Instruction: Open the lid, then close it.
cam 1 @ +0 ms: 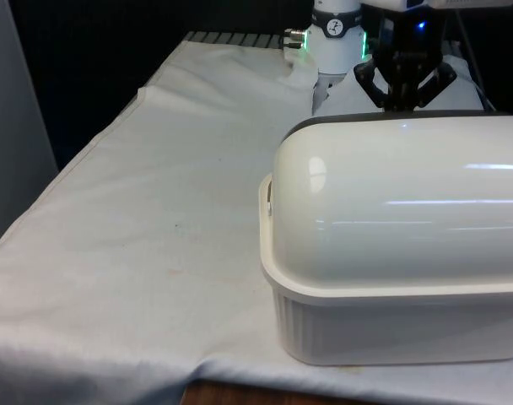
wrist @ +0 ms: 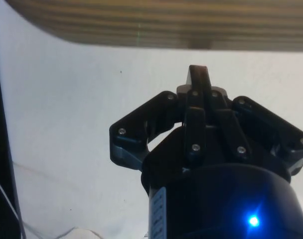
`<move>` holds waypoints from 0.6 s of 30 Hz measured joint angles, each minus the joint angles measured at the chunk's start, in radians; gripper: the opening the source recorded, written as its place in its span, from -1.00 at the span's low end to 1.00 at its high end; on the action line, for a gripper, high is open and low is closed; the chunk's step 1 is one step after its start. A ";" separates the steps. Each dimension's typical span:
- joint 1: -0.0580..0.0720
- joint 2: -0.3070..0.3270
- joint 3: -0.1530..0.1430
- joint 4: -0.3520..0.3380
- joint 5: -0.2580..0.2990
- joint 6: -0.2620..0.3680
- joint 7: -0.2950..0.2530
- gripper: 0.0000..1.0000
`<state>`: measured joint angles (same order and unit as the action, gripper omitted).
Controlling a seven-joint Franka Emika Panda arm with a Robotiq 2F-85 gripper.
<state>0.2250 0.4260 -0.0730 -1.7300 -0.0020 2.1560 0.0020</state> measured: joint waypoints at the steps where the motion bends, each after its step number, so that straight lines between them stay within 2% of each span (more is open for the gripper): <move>1: 0.001 -0.007 0.000 -0.011 0.000 0.004 0.000 -1.00; 18: 0.013 -0.147 0.002 -0.219 -0.006 0.091 0.008 -1.00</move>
<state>0.2380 0.2790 -0.0710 -1.9490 -0.0080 2.2470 0.0100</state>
